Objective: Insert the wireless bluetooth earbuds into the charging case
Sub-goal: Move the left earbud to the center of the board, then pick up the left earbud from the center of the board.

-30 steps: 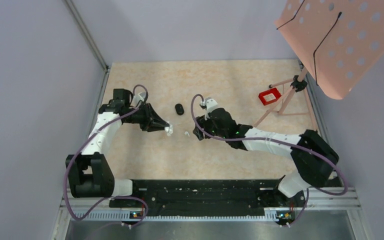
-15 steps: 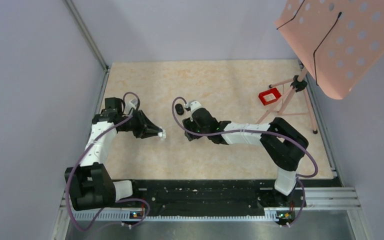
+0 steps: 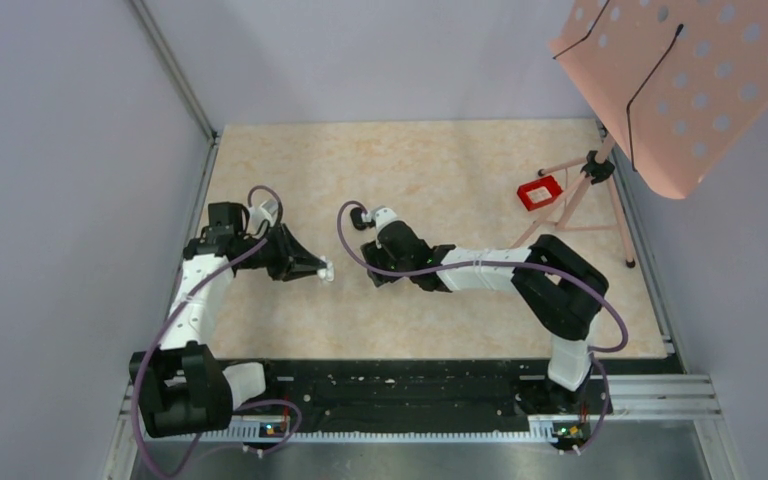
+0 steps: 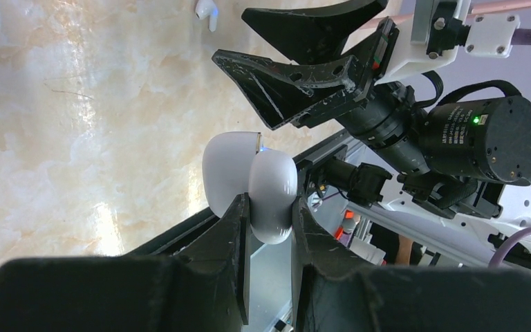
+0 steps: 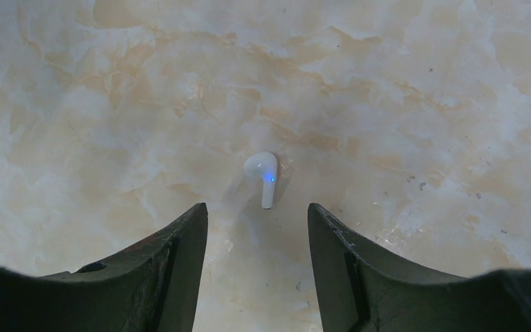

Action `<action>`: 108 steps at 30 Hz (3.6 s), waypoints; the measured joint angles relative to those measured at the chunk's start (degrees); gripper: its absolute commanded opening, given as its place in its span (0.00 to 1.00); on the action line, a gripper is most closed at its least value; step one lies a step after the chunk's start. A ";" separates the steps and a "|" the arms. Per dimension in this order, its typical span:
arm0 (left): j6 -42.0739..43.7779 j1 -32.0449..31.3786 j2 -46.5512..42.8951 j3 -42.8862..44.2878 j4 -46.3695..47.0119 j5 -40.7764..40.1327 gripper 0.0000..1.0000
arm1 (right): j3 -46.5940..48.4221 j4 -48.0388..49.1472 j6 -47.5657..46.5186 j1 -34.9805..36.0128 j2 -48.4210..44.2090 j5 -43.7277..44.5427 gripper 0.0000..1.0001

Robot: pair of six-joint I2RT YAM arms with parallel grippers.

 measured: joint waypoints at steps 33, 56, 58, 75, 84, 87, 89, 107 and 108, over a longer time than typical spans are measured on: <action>0.00 0.00 -0.76 -1.29 2.08 1.18 0.00 | 5.22 -2.91 -0.92 -1.92 5.55 1.25 0.03; 0.00 -0.02 -0.09 -1.29 2.08 1.77 0.00 | -8.98 -4.20 -6.71 -1.66 -12.52 2.38 0.40; 0.00 -0.02 0.00 -1.29 2.08 1.77 0.00 | -9.33 -3.78 -5.66 -3.78 -13.49 0.83 0.38; 0.00 -0.02 0.02 -1.29 2.10 1.77 0.00 | -2.60 -10.82 -10.73 -12.33 -5.70 -0.74 0.39; 0.00 -0.02 0.02 -1.29 2.08 1.75 0.00 | 1.05 -11.50 -13.27 -12.33 -0.68 0.35 0.36; 0.00 -0.02 0.02 -1.29 2.08 1.75 0.00 | 1.16 -11.39 -13.57 -12.33 -0.15 0.94 0.34; 0.00 -0.02 0.02 -1.29 2.08 1.77 0.00 | 1.53 -11.39 -13.62 -12.33 0.13 1.16 0.33; 0.00 -0.20 0.02 -1.29 2.12 1.75 0.00 | 2.19 -10.99 -11.32 -12.63 0.59 1.51 0.00; -0.02 -0.42 0.02 -1.29 2.21 1.73 0.00 | 2.16 -11.56 -10.38 -12.85 0.28 0.52 0.00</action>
